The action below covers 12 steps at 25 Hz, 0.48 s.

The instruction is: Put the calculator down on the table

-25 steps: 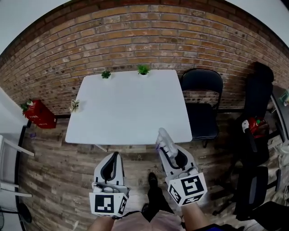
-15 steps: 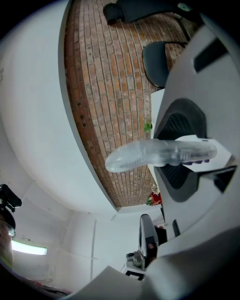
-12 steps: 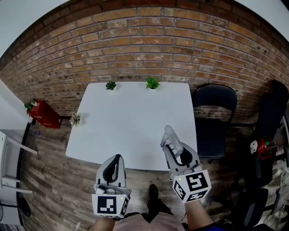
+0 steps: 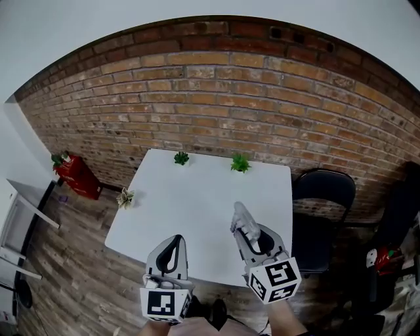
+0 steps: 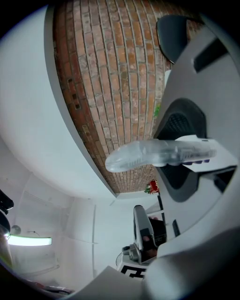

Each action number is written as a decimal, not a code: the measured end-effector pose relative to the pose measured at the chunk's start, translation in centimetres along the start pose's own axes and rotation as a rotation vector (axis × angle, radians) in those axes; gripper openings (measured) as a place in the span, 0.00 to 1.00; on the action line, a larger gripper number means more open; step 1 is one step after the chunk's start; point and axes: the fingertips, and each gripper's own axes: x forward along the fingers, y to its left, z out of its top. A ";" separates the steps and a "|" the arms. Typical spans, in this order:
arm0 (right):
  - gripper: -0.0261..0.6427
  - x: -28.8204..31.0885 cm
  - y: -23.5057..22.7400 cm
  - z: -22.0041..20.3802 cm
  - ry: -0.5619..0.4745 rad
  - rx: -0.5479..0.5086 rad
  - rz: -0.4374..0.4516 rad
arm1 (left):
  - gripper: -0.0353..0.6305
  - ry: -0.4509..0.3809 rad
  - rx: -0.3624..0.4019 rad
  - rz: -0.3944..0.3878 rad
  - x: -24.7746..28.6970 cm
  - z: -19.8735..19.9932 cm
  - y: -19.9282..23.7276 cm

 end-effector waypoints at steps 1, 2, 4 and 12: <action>0.24 0.5 0.1 0.4 -0.003 -0.007 0.010 | 0.07 -0.003 0.000 0.009 0.2 0.1 0.4; 0.24 0.9 0.2 0.7 -0.006 -0.012 0.018 | 0.07 -0.003 -0.001 0.018 0.4 0.1 0.8; 0.24 1.7 0.4 1.2 -0.008 -0.020 0.030 | 0.07 -0.005 -0.004 0.030 0.8 0.1 1.5; 0.24 5.6 0.5 1.6 0.001 -0.028 0.041 | 0.07 -0.007 -0.002 0.037 3.3 -0.7 4.1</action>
